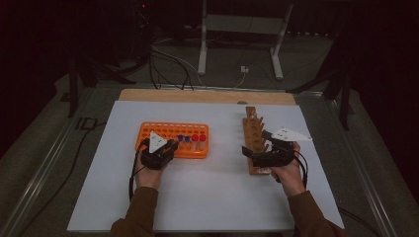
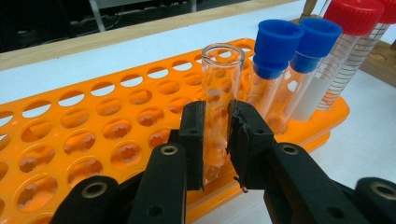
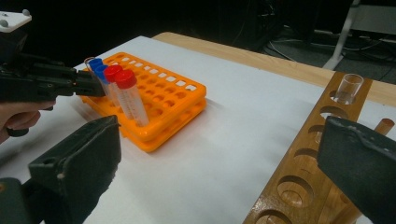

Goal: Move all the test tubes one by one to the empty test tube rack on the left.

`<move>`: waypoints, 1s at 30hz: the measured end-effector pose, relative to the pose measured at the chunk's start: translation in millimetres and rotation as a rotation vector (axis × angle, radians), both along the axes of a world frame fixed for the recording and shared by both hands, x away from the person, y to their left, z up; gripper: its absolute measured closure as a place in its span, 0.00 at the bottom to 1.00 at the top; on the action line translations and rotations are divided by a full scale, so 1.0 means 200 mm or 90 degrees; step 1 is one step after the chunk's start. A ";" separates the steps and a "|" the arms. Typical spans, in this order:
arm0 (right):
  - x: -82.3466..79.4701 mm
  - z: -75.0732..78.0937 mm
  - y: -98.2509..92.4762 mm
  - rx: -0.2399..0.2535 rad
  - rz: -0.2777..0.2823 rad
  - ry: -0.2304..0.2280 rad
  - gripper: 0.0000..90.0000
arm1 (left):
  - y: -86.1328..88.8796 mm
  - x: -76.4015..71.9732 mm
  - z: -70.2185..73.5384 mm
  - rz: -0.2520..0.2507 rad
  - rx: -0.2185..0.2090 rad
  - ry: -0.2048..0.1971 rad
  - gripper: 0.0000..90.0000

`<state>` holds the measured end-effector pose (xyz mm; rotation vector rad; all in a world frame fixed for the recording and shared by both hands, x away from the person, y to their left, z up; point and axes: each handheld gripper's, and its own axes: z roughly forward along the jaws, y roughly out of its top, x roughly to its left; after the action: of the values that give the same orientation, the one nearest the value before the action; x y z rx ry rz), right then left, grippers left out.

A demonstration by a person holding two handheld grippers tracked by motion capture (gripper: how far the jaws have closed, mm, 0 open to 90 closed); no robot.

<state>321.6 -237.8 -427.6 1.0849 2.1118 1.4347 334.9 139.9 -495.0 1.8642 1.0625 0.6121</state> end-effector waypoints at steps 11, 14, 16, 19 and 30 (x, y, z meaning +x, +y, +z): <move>0.00 0.00 0.00 -0.003 -0.001 -0.001 0.00 | 0.00 0.01 -0.02 0.006 0.014 0.022 0.82; 0.01 0.01 0.00 -0.004 -0.003 -0.003 0.00 | 0.01 0.00 -0.01 0.014 -0.002 0.027 0.70; 0.01 0.01 -0.01 -0.003 -0.006 -0.005 0.00 | 0.03 -0.01 0.01 0.019 -0.021 0.026 0.63; 0.02 0.02 -0.02 -0.005 -0.009 -0.006 0.00 | 0.05 -0.02 0.04 0.028 -0.048 0.021 0.50; 0.09 0.08 -0.03 -0.014 -0.027 -0.010 0.00 | 0.10 -0.14 0.16 0.028 -0.134 -0.019 0.06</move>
<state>339.9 -243.2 -411.3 1.1001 2.0765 1.3936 307.2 160.5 -463.2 1.6490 1.1062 0.5307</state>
